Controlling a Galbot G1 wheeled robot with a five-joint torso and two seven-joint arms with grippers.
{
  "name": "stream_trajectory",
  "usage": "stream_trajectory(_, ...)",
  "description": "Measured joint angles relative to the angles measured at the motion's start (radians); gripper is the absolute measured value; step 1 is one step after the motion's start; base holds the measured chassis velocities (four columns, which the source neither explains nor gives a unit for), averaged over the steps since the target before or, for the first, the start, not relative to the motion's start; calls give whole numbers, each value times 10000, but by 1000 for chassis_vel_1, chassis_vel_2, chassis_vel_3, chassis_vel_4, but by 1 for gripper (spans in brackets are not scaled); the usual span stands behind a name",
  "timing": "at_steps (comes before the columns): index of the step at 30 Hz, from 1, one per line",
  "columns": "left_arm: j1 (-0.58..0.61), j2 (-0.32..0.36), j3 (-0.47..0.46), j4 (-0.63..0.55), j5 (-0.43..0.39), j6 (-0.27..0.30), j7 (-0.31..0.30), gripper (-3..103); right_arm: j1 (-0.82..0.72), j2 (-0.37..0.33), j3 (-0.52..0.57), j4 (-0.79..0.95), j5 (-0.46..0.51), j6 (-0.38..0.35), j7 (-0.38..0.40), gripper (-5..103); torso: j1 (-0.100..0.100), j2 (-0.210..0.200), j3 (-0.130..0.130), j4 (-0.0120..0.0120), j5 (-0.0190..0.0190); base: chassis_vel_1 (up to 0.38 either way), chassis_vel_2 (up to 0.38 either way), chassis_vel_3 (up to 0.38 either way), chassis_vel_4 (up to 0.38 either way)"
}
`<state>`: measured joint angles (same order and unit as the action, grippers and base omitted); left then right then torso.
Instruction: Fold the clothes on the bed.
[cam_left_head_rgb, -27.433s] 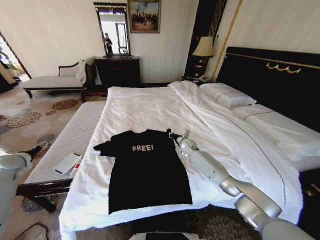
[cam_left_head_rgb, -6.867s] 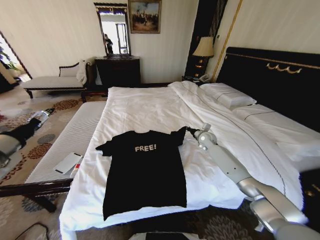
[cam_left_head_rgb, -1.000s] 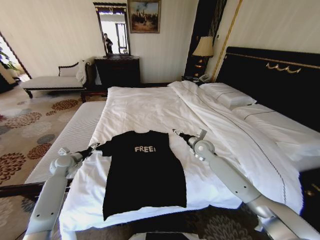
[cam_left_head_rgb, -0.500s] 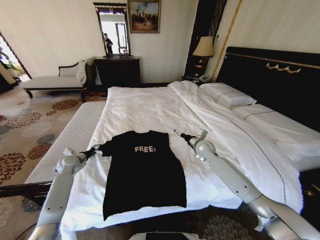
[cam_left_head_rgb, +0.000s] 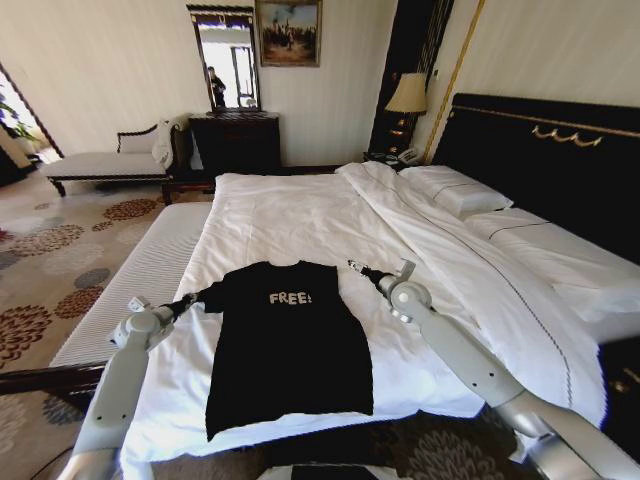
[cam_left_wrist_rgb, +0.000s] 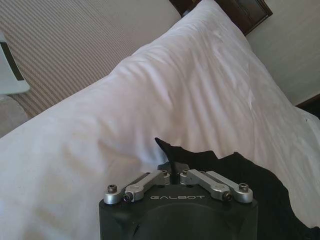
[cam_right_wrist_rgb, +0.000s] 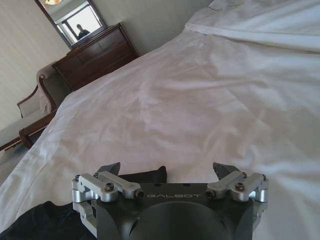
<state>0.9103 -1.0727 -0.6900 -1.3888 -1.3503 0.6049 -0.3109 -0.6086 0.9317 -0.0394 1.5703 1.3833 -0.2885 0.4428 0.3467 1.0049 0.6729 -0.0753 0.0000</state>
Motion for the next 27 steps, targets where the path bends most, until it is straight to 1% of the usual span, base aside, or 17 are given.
stream_trajectory(1, 22, 4, -22, -14, 11, -6, 6, 3, -2, 1, 1, -2, -4, 0, 1, 100, 0, 0, 0, 0, 0, 0, 0, 0, 0)
stream_trajectory(3, 45, 12, -46, -28, 23, -12, 11, 1, -4, 3, 1, -4, -8, 0, 2, 100, 0, 0, 0, 0, 0, 0, 0, 0, 0)
stream_trajectory(7, 137, 75, -146, -164, 41, -38, 63, 0, -5, 5, 1, -9, -27, 2, 5, 100, 0, 0, 0, 1, 0, 0, 0, 0, 0)
stream_trajectory(12, 271, 250, -41, -807, 47, -304, 398, 0, -23, -9, 5, 10, -38, 9, 10, 100, 0, 0, 0, 4, 1, 0, 0, 0, 0)
stream_trajectory(14, 185, 377, 530, -1389, 120, -630, 610, 0, -55, -23, 8, 20, -52, 16, 15, 100, -1, 0, -1, 5, 1, 0, 0, 0, 0)
stream_trajectory(15, 86, 401, 762, -1509, 157, -728, 640, 0, -69, -23, 12, 23, -55, 17, 20, 100, -1, 0, 0, 3, 1, 0, 0, 0, 0)
stream_trajectory(16, 86, 401, 762, -1509, 157, -728, 640, 0, -69, -23, 12, 23, -55, 17, 20, 100, -1, 0, 0, 3, 1, 0, 0, 0, 0)
stream_trajectory(18, -284, 436, 1419, -1663, 277, -957, 656, 0, -109, -28, 31, 29, -73, 24, 30, 100, -2, 0, -1, -3, 3, 0, 0, 0, 0)
stream_trajectory(20, -623, 411, 1946, -1642, 403, -1055, 647, 0, -135, -35, 44, 28, -80, 27, 33, 100, -1, 0, 0, -5, 1, 0, 0, 0, 0)
stream_trajectory(21, -623, 411, 1946, -1642, 403, -1055, 647, 0, -135, -35, 44, 28, -80, 27, 33, 100, -1, 0, 0, -5, 1, 0, 0, 0, 0)
stream_trajectory(25, -1326, 198, 2867, -1265, 733, -1212, 611, 0, -139, -44, 69, -73, -97, 37, 33, 100, -1, 0, 0, 1, 2, 0, 0, 0, 0)
stream_trajectory(27, -1460, 134, 3031, -1191, 782, -1223, 611, 0, -139, -43, 70, -90, -105, 39, 30, 100, -1, 0, 0, 2, 1, 0, 0, 0, 0)
